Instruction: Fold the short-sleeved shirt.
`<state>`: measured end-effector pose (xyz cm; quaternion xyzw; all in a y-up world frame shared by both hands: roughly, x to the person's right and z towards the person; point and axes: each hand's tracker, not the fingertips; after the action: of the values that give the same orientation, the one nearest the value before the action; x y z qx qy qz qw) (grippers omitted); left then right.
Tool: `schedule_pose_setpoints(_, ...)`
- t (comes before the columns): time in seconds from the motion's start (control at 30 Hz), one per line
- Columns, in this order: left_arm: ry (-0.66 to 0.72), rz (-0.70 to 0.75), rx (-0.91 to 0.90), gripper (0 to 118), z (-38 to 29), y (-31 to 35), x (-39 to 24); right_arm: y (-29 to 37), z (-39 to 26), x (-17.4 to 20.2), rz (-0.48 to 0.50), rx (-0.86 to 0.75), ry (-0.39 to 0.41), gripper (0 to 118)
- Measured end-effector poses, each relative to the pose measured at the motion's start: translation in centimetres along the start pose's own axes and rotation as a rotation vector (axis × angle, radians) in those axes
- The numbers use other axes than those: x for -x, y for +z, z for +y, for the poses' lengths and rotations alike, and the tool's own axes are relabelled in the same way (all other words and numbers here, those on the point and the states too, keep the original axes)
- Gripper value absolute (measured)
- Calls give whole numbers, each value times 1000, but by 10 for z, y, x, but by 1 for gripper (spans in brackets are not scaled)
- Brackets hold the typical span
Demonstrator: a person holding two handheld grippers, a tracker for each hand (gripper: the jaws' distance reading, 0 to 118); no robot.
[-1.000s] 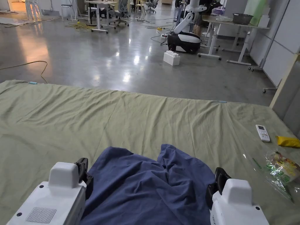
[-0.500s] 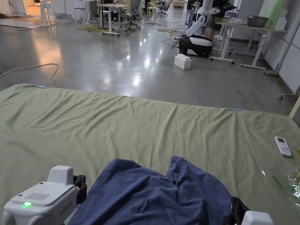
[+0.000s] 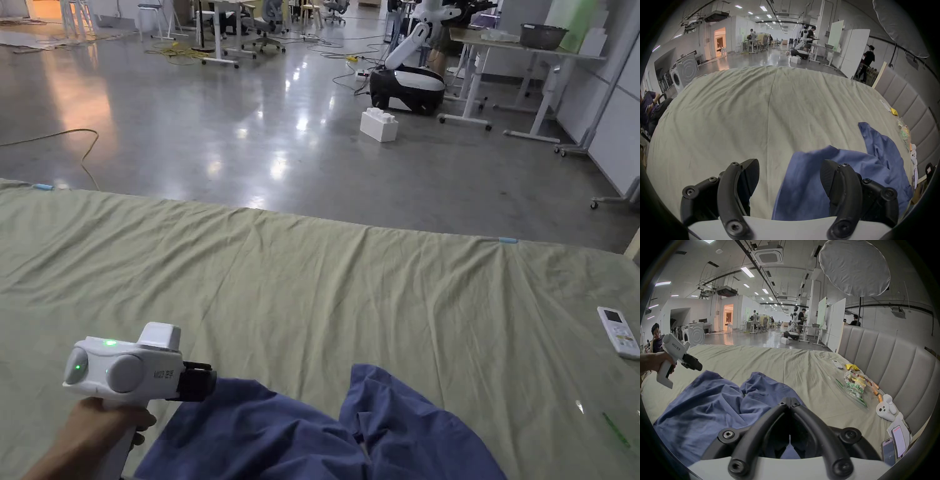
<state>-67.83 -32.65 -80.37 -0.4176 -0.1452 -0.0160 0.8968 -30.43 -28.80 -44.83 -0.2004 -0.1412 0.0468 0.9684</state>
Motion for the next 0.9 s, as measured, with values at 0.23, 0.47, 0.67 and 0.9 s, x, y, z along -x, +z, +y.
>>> schedule_pose_setpoints(0.23, -67, 69, 100, 78, -10, -50, -12, -9, -19, -12, -25, 65, 4, 0)
schedule_pose_setpoints(0.47, -117, 57, 77, 16, -30, -49, -36, -12, -28, -22, -37, 110, -28, 0)
schedule_pose_setpoints(0.67, -165, 73, 89, 4, -24, -38, -45, -39, -20, -40, -20, 174, -63, 6)
schedule_pose_setpoints(0.9, -115, 32, -73, 4, -14, 26, -36, -133, 5, -69, 54, 396, -78, 52)
